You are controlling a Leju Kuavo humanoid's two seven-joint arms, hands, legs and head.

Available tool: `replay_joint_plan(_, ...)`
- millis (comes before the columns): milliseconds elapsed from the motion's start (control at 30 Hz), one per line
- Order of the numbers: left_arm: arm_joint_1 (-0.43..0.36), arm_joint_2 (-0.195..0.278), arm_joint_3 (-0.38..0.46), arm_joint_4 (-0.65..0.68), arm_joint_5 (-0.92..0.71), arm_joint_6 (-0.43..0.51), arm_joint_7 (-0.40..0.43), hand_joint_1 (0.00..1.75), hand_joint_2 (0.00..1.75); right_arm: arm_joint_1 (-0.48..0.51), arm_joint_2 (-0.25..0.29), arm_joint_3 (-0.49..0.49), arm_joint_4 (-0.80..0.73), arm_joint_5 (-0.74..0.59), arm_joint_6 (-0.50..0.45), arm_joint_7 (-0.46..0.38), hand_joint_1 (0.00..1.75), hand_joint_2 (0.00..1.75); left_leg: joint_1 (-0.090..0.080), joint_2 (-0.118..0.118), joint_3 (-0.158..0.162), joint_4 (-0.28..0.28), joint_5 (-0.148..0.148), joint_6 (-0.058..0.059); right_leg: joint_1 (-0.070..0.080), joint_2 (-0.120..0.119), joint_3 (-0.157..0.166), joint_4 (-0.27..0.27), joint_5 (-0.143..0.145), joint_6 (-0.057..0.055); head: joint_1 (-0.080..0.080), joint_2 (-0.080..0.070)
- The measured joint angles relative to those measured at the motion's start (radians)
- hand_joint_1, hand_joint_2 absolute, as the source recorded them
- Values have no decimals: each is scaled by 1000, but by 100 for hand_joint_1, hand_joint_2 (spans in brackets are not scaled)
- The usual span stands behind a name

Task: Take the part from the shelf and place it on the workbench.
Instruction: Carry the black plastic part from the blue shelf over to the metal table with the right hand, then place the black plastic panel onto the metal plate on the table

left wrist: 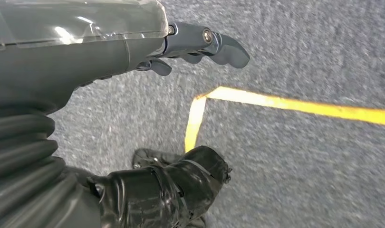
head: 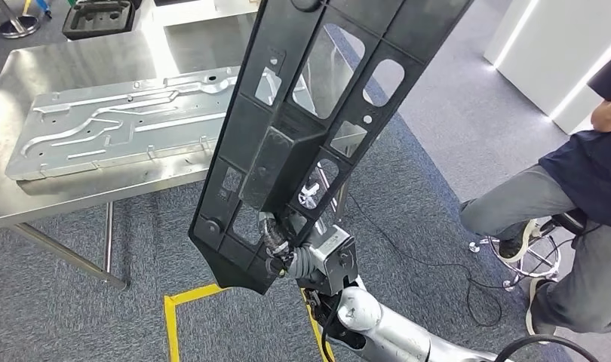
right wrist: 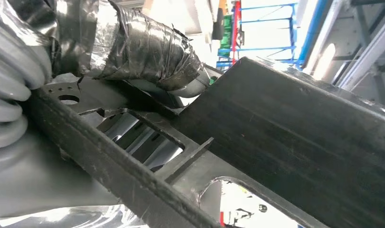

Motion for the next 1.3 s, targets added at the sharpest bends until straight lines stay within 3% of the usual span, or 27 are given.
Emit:
replay_joint_plan(67,1,0,0,0,0,-1,0,0,175,0,0,0,0,0,0,0,175,175,2,1,-75,110,-17,-4,2,0,11,0,-9,-3,0,0)
replay_joint_plan(100,3,0,-1,0,-1,-1,0,0,175,0,0,0,1,0,-1,0,175,175,3,2,-95,121,1,-3,4,1,18,0,-15,-4,0,0)
replay_joint_plan(133,4,0,-1,0,-1,-1,0,0,175,0,0,0,1,0,-1,0,175,175,2,2,-96,95,39,-1,5,3,27,0,-21,-3,0,0)
replay_joint_plan(200,4,1,-1,0,-1,-1,0,0,175,0,0,0,1,0,-1,0,175,175,0,1,-57,-28,127,11,6,6,48,-1,-36,0,0,0)
replay_joint_plan(233,3,2,-1,0,-1,-1,0,0,175,-1,0,0,1,0,-1,-1,175,175,-5,1,-32,-85,151,18,7,6,56,-2,-43,4,0,0)
replay_joint_plan(267,1,3,-2,0,-1,-2,1,0,175,-2,0,0,1,0,-1,-1,175,175,-9,2,-13,-122,157,24,7,7,62,-5,-48,9,0,0)
replay_joint_plan(333,-1,3,-3,0,0,-2,1,0,175,-3,0,0,1,0,-1,-2,175,175,-16,1,6,-154,144,35,8,5,70,-3,-46,22,-1,0)
replay_joint_plan(433,0,3,-4,0,0,-2,2,0,175,-4,-1,0,1,0,-1,-2,175,175,-11,-1,37,-176,138,49,5,3,59,39,-53,34,0,0)
replay_joint_plan(533,-1,3,-7,0,0,-2,2,0,175,-4,-1,0,1,-1,-1,-5,175,175,-9,-1,56,-179,127,59,5,3,-35,193,-116,43,2,0)
replay_joint_plan(567,-1,3,-9,0,0,-2,2,0,175,-2,-1,0,1,-2,-1,-6,175,175,-9,-1,61,-179,121,60,4,3,-71,238,-129,46,3,0)
replay_joint_plan(600,1,3,-11,0,1,-2,2,0,175,0,-2,0,1,-3,-1,-6,175,175,-8,-1,68,-178,114,60,3,3,-95,255,-124,48,3,0)
replay_joint_plan(633,2,3,-13,0,1,-2,2,0,175,2,-2,0,1,-3,-1,-7,175,175,-7,-1,76,-177,106,57,2,3,-102,235,-98,51,3,0)
replay_joint_plan(700,5,2,-14,0,2,-3,2,0,175,3,-2,0,1,-3,-1,-8,175,175,-3,-2,96,-172,85,49,-3,2,-75,122,-8,55,3,0)
replay_joint_plan(733,4,2,-14,0,2,-3,2,0,175,3,-2,0,2,-3,-1,-9,175,175,-2,-2,103,-168,75,42,-2,2,-61,66,15,54,3,0)
replay_joint_plan(800,1,2,-16,0,3,-3,2,0,175,4,-2,0,2,-3,-1,-10,175,175,-3,-2,108,-161,59,28,2,2,-46,20,25,39,4,0)
replay_joint_plan(900,-1,3,-17,0,4,-2,3,0,175,8,-2,0,1,-4,-1,-11,175,175,-4,-1,108,-140,53,15,2,5,-32,17,16,11,6,0)
replay_joint_plan(967,-3,3,-17,0,4,-2,2,0,175,7,-2,0,1,-4,-1,-11,175,175,-2,2,71,-70,45,8,0,5,-14,10,7,1,4,0)
replay_joint_plan(1033,-2,3,-18,0,4,-2,2,0,175,7,-2,0,1,-4,-1,-11,175,175,0,3,-5,46,10,0,2,4,2,6,-6,-5,3,0)
replay_joint_plan(1100,1,3,-18,0,5,-2,2,0,175,8,-2,0,1,-4,-1,-11,175,175,0,3,-73,113,-22,-1,7,5,21,6,-22,-8,4,0)
replay_joint_plan(1133,3,3,-19,0,5,-2,2,0,175,8,-2,0,2,-4,-1,-11,175,175,-1,3,-86,102,-16,3,10,7,33,6,-31,-9,4,0)
replay_joint_plan(1167,5,3,-19,0,5,-2,2,0,175,8,-2,0,2,-4,-1,-11,175,175,-4,3,-84,62,13,11,14,9,47,5,-41,-9,4,0)
replay_joint_plan(1233,7,5,-19,0,6,-2,2,0,175,8,-2,0,2,-4,-1,-12,175,175,-16,1,-64,-55,113,37,20,11,71,3,-60,-8,4,0)
replay_joint_plan(1300,6,10,-19,1,6,-2,2,0,175,8,-2,0,4,-5,-1,-12,175,175,-30,-3,-46,-128,169,60,19,14,88,-3,-74,0,5,0)
